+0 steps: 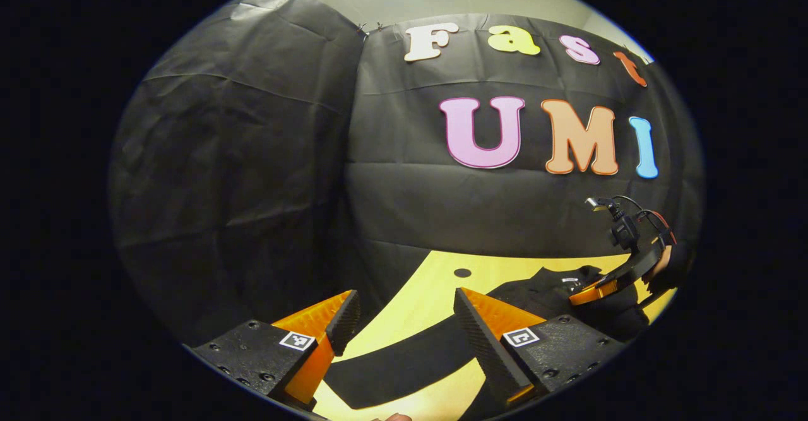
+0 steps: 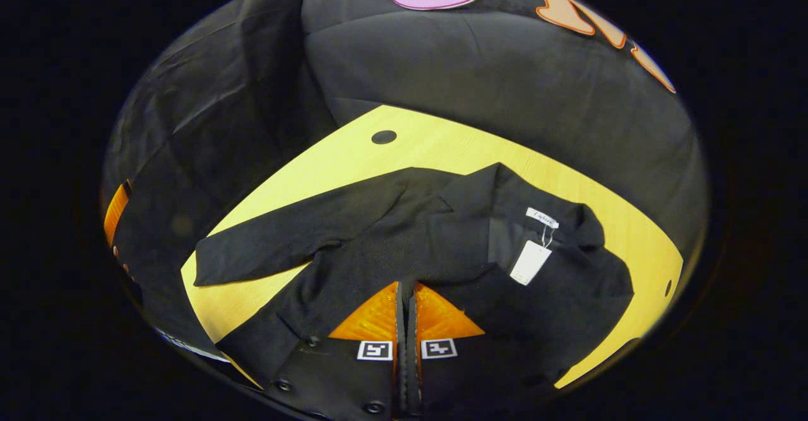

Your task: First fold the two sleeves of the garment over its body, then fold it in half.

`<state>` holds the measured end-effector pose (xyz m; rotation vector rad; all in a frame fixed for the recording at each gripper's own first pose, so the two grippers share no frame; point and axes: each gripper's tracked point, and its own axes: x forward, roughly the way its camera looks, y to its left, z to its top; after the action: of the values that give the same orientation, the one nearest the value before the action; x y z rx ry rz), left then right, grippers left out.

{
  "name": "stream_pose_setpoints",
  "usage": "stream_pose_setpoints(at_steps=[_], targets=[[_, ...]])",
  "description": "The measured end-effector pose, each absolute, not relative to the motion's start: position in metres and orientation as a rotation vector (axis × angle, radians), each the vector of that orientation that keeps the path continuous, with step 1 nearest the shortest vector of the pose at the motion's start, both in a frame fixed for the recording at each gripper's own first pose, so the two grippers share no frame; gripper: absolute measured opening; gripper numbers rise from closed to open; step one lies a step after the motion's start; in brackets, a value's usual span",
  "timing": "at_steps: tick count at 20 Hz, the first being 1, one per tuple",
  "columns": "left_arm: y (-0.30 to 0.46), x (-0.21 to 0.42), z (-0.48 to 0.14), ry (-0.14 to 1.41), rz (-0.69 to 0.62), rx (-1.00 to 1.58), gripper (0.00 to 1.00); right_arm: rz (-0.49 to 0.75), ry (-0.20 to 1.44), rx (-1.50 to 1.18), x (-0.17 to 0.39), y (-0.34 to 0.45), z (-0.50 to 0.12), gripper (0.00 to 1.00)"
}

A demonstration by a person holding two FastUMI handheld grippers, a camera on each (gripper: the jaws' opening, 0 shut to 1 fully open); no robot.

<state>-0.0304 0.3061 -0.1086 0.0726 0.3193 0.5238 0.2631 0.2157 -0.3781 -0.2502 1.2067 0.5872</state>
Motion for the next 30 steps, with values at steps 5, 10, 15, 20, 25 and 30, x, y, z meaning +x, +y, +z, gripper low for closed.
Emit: stream_pose_setpoints(at_steps=[5, 10, 15, 20, 25, 30], targets=[[0.317, -0.038, -0.122, 0.36, 0.545, 0.075, 0.92, 0.694, 1.147, -0.123, 0.264, 0.259, -0.374, 0.0], [0.335, -0.039, -0.135, 0.387, 0.544, 0.102, 0.93, 0.741, 0.782, -0.099, 0.303, 0.289, -0.307, 0.98], [0.357, -0.052, -0.18, 0.504, 0.488, 0.066, 0.93, 0.678, 0.678, -0.129, 0.295, 0.249, -0.246, 0.98], [0.379, -0.082, -0.238, 0.725, 0.396, 0.079, 0.93, 0.616, 0.635, -0.166, 0.278, 0.202, -0.214, 0.98], [0.384, -0.107, -0.275, 0.863, 0.382, 0.01, 0.94, 0.554, 0.677, -0.202, 0.256, 0.17, -0.223, 0.98], [0.39, -0.119, -0.308, 0.977, 0.355, 0.025, 0.94, 0.529, 0.718, -0.186, 0.239, 0.159, -0.234, 0.94]])
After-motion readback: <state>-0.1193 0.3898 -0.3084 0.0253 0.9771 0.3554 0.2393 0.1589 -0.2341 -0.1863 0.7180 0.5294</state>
